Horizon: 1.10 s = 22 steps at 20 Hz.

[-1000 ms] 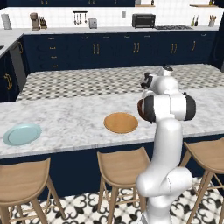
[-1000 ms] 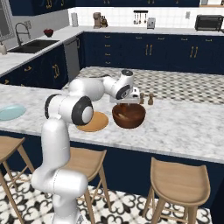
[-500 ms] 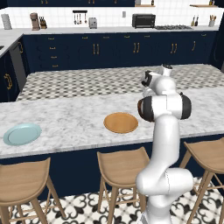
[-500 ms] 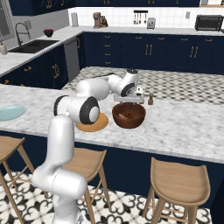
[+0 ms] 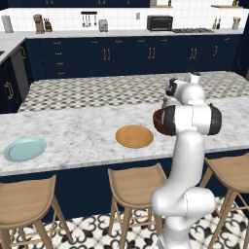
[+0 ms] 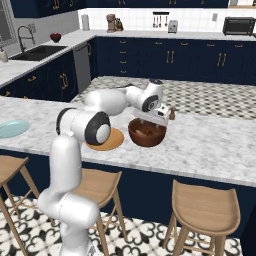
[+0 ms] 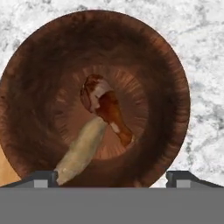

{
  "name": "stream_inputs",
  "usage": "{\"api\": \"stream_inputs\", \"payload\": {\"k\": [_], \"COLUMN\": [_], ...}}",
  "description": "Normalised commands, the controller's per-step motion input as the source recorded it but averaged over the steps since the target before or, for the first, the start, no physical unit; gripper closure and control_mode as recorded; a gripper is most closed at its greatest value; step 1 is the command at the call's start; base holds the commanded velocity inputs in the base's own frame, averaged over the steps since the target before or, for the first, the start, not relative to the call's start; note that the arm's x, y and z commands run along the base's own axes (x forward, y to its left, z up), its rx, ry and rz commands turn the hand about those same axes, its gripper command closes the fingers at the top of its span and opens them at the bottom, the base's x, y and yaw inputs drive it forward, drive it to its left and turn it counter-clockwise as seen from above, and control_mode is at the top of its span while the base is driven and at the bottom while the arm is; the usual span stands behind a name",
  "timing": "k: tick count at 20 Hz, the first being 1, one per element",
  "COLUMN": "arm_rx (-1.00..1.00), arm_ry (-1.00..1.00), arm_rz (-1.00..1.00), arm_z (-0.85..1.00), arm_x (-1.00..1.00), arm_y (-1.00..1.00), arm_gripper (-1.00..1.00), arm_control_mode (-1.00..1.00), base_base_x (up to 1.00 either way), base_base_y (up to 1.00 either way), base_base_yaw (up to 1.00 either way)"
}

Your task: Pick the chicken drumstick and sweet potato from their plates and place them in the bowl. Then put the bowl in the fridge.

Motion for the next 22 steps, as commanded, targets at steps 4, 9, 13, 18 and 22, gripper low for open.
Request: {"api": "stream_inputs", "payload": {"k": [4,9,13,18,22], "arm_rx": [0.13,0.11,0.03,0.00,0.00], "arm_ry": [0.00,-0.07,0.01,0.00,-0.08], "arm_rz": [-0.24,-0.20,-0.10,0.00,-0.03], "arm_z": [-0.91,-0.76,-0.18,0.08,0.63], "arm_x": [-0.03,0.15,0.24,-0.05,-0.40], "arm_y": [-0.73,-0.31,0.00,0.00,0.12], "arm_gripper": [-1.00,-1.00,1.00,1.00,1.00], "arm_control_mode": [-1.00,-1.00,-1.00,-1.00,-1.00], "base_base_x": [0.00,0.00,0.00,0.00,0.00], "base_base_y": [0.00,0.00,0.00,0.00,0.00], "base_base_yaw": [0.00,0.00,0.00,0.00,0.00]}}
